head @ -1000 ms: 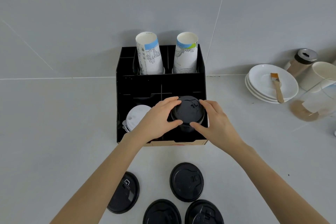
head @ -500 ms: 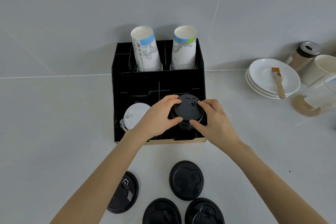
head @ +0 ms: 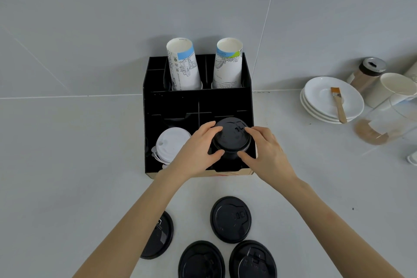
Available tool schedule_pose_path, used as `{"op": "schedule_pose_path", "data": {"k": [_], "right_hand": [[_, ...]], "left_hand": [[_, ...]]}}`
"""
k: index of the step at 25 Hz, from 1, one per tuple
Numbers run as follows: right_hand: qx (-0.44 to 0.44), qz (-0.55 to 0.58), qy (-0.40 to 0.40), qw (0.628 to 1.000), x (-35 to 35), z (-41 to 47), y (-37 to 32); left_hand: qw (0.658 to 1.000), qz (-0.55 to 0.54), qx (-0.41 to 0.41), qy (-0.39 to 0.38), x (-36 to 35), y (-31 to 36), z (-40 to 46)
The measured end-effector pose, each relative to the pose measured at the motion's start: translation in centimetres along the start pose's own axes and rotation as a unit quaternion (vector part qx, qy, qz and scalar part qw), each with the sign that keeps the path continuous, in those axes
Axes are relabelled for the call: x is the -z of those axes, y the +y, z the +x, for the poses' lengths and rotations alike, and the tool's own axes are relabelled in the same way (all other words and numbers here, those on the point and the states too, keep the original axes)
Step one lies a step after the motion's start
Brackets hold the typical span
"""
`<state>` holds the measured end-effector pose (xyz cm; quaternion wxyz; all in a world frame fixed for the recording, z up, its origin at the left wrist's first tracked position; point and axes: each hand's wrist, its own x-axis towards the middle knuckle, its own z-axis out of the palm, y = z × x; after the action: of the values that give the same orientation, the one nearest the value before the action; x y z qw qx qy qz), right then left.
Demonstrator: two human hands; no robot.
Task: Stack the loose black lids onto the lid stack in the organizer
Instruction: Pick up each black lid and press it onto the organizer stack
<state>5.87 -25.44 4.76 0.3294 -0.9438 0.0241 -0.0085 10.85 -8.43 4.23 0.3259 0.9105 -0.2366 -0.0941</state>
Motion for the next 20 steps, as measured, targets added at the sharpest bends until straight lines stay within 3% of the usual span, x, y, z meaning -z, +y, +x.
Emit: {"op": "schedule_pose_path", "data": {"k": [7, 15, 20], "right_hand": [[0.015, 0.049, 0.017, 0.999, -0.4, -5.0, 0.3], [-0.025, 0.021, -0.123, 0.992, -3.1, -9.9, 2.7], [-0.033, 0.003, -0.163, 0.986, -4.5, -11.4, 3.3]], "left_hand": [[0.998, -0.034, -0.023, 0.038, -0.9, 0.0, -6.0], [0.996, -0.047, 0.048, -0.06, -5.2, -1.0, -11.2], [0.991, -0.03, 0.068, -0.11, -7.2, -0.7, -13.0]]}}
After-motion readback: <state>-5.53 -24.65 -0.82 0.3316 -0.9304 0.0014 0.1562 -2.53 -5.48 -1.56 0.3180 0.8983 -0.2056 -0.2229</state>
